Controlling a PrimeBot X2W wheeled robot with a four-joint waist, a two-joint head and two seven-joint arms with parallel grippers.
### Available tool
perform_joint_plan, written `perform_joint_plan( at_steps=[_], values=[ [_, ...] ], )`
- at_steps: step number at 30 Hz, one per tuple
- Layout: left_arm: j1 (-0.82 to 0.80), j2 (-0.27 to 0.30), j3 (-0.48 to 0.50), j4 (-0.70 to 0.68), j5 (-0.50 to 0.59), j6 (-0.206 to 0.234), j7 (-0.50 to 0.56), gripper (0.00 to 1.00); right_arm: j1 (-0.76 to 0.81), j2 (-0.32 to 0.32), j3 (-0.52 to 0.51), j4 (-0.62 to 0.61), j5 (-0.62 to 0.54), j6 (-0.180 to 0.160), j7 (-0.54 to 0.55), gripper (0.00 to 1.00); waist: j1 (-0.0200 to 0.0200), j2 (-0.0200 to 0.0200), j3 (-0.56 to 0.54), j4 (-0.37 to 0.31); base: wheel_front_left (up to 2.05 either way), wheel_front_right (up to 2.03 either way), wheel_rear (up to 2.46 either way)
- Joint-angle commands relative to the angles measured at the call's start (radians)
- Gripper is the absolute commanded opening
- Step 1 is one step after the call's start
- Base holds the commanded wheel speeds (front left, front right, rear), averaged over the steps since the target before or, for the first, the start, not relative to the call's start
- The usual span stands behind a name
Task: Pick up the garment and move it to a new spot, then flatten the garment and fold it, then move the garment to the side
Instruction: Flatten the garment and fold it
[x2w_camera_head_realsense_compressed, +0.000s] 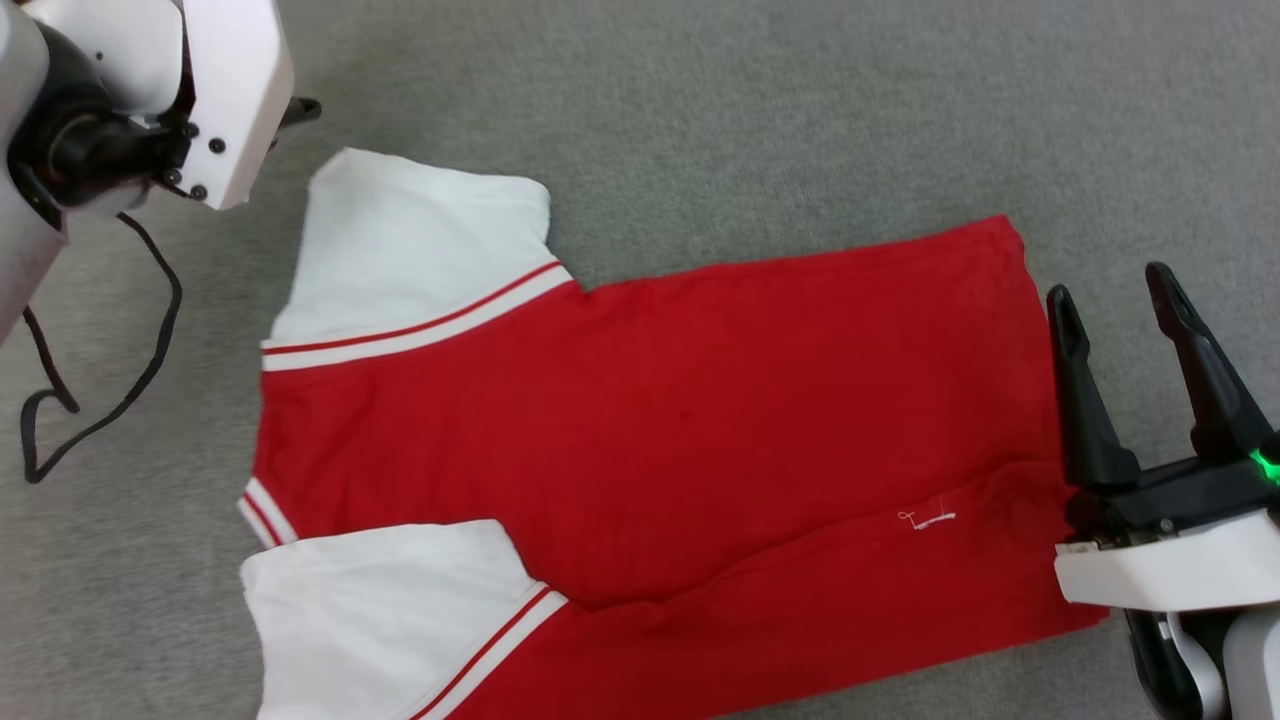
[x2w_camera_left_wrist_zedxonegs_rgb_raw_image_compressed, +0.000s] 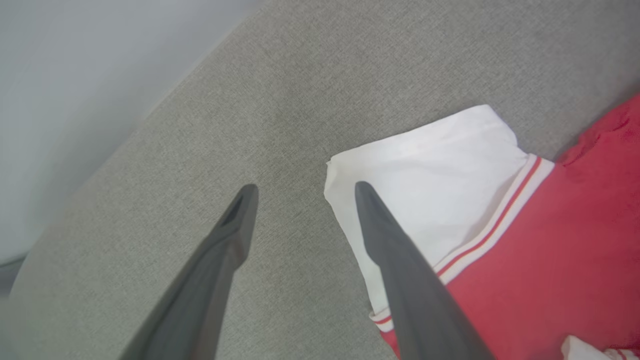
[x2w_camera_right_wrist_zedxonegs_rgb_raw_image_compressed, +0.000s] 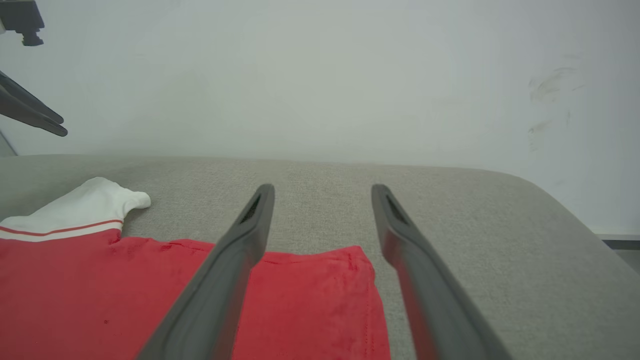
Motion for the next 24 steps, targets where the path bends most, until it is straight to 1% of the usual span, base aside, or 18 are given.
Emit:
perform_joint_plan(
  at_steps=[1, 5, 8, 11, 17, 18, 19, 22, 24],
  values=[
    [-0.015, -0.002, -0.012, 0.003, -0.011, -0.005, 0.042, 1.0, -0.025, 0.003, 0.009, 0.007, -0.006, -0.001, -0.008, 1.0, -0.0002, -0.0001, 0.053, -0.036, 0.0, 0.0, 0.0],
    [-0.047, 0.0, -0.045, 0.007, -0.012, -0.006, 0.142, 1.0, -0.061, -0.005, 0.033, 0.028, -0.012, -0.001, -0.017, 1.0, -0.0002, -0.0001, 0.096, -0.051, 0.0, 0.0, 0.0],
    [-0.048, 0.004, -0.071, 0.016, -0.004, -0.007, 0.189, 1.0, -0.091, -0.011, 0.051, 0.051, -0.012, -0.001, -0.027, 1.0, -0.0002, -0.0001, 0.123, -0.061, 0.0, 0.0, 0.0],
    [-0.04, 0.007, -0.096, 0.02, 0.005, -0.009, 0.214, 1.0, -0.115, -0.014, 0.071, 0.076, -0.005, -0.001, -0.038, 1.0, -0.0002, -0.0001, 0.14, -0.071, 0.0, 0.0, 0.0],
    [0.0, 0.014, -0.153, 0.022, 0.01, -0.013, 0.229, 1.0, -0.134, -0.019, 0.086, 0.128, 0.014, -0.001, -0.061, 1.0, -0.0002, -0.0001, 0.143, -0.082, 0.0, 0.0, 0.0],
    [0.006, 0.016, -0.155, 0.021, 0.006, -0.014, 0.226, 0.19, -0.135, -0.02, 0.088, 0.138, 0.016, -0.001, -0.062, 1.0, -0.0002, -0.0001, 0.14, -0.084, 0.0, 0.0, 0.0],
    [0.009, 0.018, -0.16, 0.019, 0.007, -0.014, 0.224, 0.0, -0.137, -0.019, 0.087, 0.147, 0.019, -0.001, -0.066, 1.0, -0.0002, -0.0001, 0.134, -0.085, 0.0, 0.0, 0.0],
    [0.009, 0.022, -0.163, 0.011, -0.001, -0.013, 0.203, 0.0, -0.135, -0.02, 0.075, 0.168, 0.024, -0.001, -0.074, 1.0, -0.0002, -0.0001, 0.106, -0.081, 0.0, 0.0, 0.0],
    [0.004, 0.019, -0.161, 0.004, -0.011, -0.013, 0.187, 0.0, -0.135, -0.034, 0.06, 0.176, 0.025, -0.001, -0.073, 1.0, -0.0002, -0.0001, 0.084, -0.072, 0.0, 0.0, 0.0]
  ],
)
